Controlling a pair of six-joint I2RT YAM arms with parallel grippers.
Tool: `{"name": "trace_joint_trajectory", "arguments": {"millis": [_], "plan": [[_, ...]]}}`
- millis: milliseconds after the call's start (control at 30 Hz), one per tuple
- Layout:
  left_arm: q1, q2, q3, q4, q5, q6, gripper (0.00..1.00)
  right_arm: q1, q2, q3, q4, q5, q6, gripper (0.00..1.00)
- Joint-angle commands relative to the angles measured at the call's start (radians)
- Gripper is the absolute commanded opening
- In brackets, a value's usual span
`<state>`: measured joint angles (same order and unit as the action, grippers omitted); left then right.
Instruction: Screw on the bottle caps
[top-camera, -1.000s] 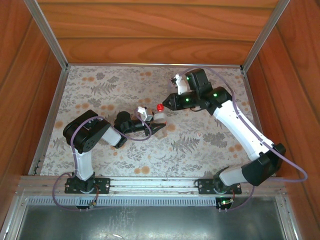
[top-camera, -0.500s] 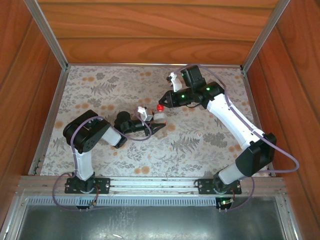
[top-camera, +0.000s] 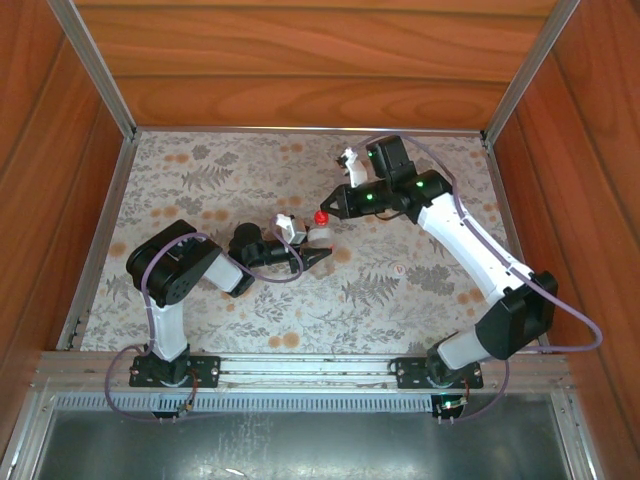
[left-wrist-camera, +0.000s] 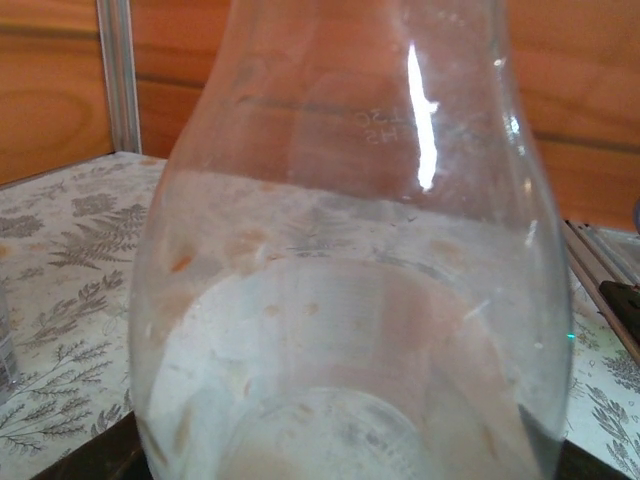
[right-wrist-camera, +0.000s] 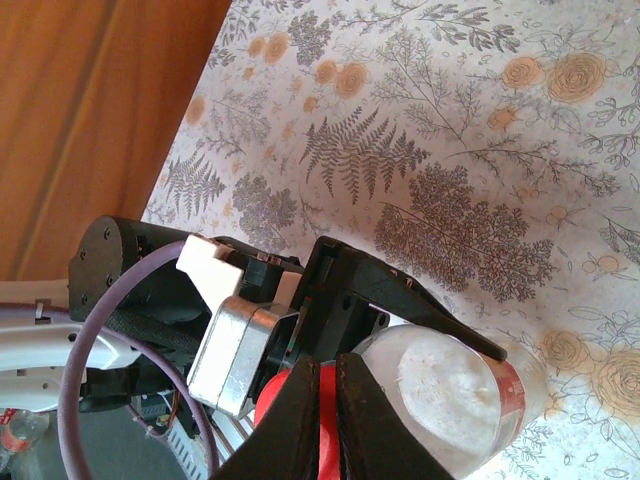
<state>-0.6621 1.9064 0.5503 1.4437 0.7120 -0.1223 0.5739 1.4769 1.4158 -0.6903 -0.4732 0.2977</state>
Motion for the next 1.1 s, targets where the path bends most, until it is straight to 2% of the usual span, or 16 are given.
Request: {"name": "trace_joint_trajectory", "arguments": {"millis": [0, 300, 433, 533, 600, 700, 1067], "plan": [[0.011, 0.024, 0.0, -0.054, -0.015, -0.028, 0.56, 0.006, -0.047, -0.057, -0.049, -0.038, 0.014, 0.11], [0.012, 0.026, 0.007, -0.054, -0.013, -0.031, 0.56, 0.006, -0.108, -0.14, 0.001, -0.08, 0.063, 0.1], [0.012, 0.025, 0.005, -0.054, -0.011, -0.023, 0.56, 0.006, -0.126, -0.131, 0.019, -0.04, 0.065, 0.11], [0.012, 0.023, 0.001, -0.055, -0.011, -0.018, 0.56, -0.005, -0.141, -0.109, 0.025, 0.016, 0.049, 0.15], [0.012, 0.018, -0.005, -0.054, -0.012, -0.014, 0.56, -0.017, -0.127, -0.084, 0.024, 0.011, 0.04, 0.23], [0.011, 0.01, -0.009, -0.057, -0.01, -0.011, 0.56, -0.022, -0.084, -0.039, 0.015, -0.005, 0.021, 0.28], [0.011, 0.002, -0.006, -0.061, -0.001, -0.007, 0.56, -0.024, 0.032, 0.048, 0.015, -0.081, -0.025, 0.24]]}}
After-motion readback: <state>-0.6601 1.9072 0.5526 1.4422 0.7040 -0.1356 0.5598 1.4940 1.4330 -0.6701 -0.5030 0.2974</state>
